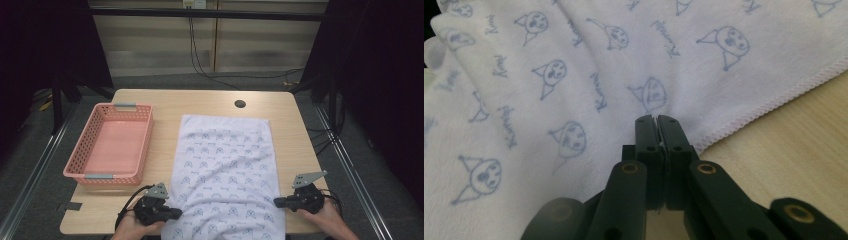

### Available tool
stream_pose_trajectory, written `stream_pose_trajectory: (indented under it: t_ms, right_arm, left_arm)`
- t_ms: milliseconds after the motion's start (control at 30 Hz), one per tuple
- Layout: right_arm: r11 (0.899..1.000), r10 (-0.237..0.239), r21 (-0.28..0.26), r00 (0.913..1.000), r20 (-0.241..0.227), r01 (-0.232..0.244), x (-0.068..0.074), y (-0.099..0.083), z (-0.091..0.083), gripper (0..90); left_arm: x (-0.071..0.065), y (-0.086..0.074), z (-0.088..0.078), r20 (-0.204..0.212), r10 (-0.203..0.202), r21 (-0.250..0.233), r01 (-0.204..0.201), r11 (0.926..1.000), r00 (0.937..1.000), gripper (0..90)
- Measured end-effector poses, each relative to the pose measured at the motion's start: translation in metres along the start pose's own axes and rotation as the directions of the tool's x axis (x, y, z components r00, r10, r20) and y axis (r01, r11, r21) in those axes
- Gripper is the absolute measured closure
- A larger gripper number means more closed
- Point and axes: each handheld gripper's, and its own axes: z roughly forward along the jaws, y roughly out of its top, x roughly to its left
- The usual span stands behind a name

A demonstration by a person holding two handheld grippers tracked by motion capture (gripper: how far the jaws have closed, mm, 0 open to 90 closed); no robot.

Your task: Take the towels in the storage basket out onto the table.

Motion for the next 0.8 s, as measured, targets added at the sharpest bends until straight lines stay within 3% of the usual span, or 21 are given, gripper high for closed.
stream_pose_trajectory:
  t_ms: [67,100,133,200,267,367,467,533,600,633,667,733,800]
  right_arm:
    - [0.999,0.018,-0.051,0.9998,0.006,-0.018,-0.002,0.001,-0.002,77.6]
    - [0.996,0.026,-0.082,0.9995,0.015,-0.025,-0.003,0.002,-0.005,75.3]
    - [0.994,0.038,-0.104,0.9988,0.031,-0.034,-0.003,0.004,-0.006,75.1]
    - [0.991,0.041,-0.133,0.9982,0.043,-0.035,-0.005,0.007,-0.006,71.0]
    - [0.989,0.048,-0.145,0.9963,0.071,-0.037,-0.006,0.012,-0.004,69.9]
    - [0.982,0.072,-0.179,0.9933,0.091,-0.055,-0.014,0.021,-0.001,66.6]
    - [0.978,0.089,-0.196,0.9908,0.102,-0.068,-0.024,0.030,0.006,61.5]
    - [0.978,0.104,-0.194,0.9858,0.132,-0.077,-0.031,0.035,0.012,59.1]
    - [0.979,0.106,-0.187,0.9851,0.135,-0.080,-0.037,0.041,0.019,58.7]
    - [0.980,0.105,-0.181,0.9827,0.153,-0.076,-0.040,0.043,0.022,59.0]
    - [0.982,0.104,-0.172,0.9821,0.157,-0.077,-0.042,0.044,0.026,61.4]
    - [0.987,0.096,-0.148,0.9806,0.171,-0.070,-0.045,0.045,0.031,68.4]
    - [0.990,0.074,-0.135,0.9797,0.186,-0.049,-0.044,0.043,0.034,76.3]
  left_arm:
    - [0.001,0.001,-0.001,-0.001,0.004,-0.033,-0.004,0.9995,1.0000,85.2]
    - [0.002,0.004,-0.001,-0.015,-0.021,-0.051,0.020,0.9985,0.9997,75.5]
    - [0.004,0.007,-0.001,-0.004,-0.034,-0.067,0.033,0.9972,0.9994,68.1]
    - [0.007,0.016,0.000,-0.011,0.002,-0.098,-0.003,0.9952,0.9999,69.6]
    - [0.015,0.028,0.003,-0.016,-0.022,-0.139,0.019,0.9901,0.9996,65.3]
    - [0.030,0.045,0.008,-0.058,-0.035,-0.169,0.025,0.9852,0.9977,64.6]
    - [0.048,0.055,0.015,-0.084,-0.065,-0.181,0.049,0.9822,0.9943,63.2]
    - [0.056,0.058,0.020,-0.115,-0.061,-0.162,0.042,0.9859,0.9915,65.2]
    - [0.062,0.060,0.024,-0.147,-0.031,-0.133,0.011,0.9910,0.9887,72.9]
    - [0.065,0.061,0.025,-0.187,-0.026,-0.125,0.002,0.9922,0.9821,80.1]
    - [0.070,0.061,0.026,-0.189,-0.038,-0.113,0.017,0.9935,0.9813,82.3]
    - [0.074,0.057,0.025,-0.150,-0.064,-0.135,0.044,0.9899,0.9866,82.1]
    - [0.068,0.055,0.025,-0.168,-0.038,-0.121,0.018,0.9925,0.9850,81.2]
